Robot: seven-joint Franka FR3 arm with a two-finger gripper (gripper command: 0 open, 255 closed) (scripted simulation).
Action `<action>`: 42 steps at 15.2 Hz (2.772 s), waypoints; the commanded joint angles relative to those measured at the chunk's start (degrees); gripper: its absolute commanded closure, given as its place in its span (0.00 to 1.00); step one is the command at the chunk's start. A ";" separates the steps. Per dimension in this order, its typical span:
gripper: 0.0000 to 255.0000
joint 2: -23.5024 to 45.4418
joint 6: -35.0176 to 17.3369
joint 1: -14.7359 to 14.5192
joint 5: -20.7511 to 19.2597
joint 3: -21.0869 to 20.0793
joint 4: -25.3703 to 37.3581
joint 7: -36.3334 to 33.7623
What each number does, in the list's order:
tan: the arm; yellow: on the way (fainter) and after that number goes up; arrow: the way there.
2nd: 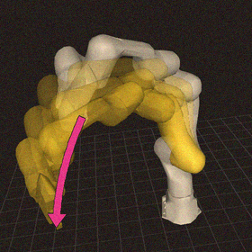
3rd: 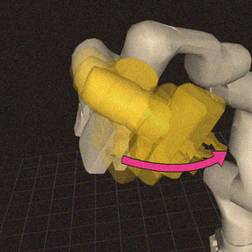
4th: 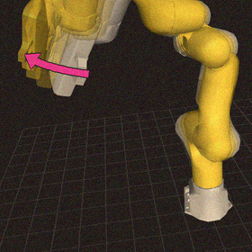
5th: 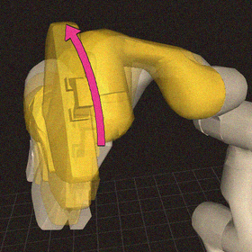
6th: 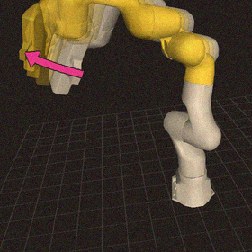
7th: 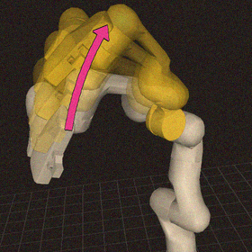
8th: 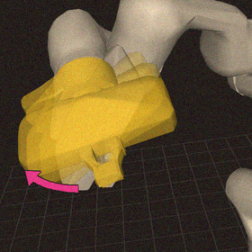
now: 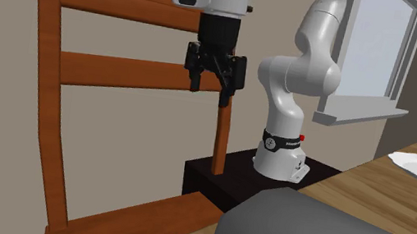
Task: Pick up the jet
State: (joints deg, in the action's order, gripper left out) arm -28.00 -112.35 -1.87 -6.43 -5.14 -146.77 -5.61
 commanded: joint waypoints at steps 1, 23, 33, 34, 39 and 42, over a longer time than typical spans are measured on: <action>0.00 3.68 -4.51 -0.05 -0.22 -0.81 -0.49 -1.69; 0.00 54.57 -37.27 -2.41 -18.82 -0.06 18.07 -24.90; 0.00 60.62 -41.27 -3.91 -21.18 1.96 20.08 -27.34; 1.00 60.75 -41.28 -3.92 -21.19 1.98 20.21 -27.34; 1.00 60.78 -41.27 -3.87 -21.18 1.98 20.25 -27.29; 1.00 60.77 -41.27 -3.87 -21.18 1.98 20.24 -27.28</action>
State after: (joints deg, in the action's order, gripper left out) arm 32.74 -153.59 -5.75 -27.60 -3.18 -126.55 -32.90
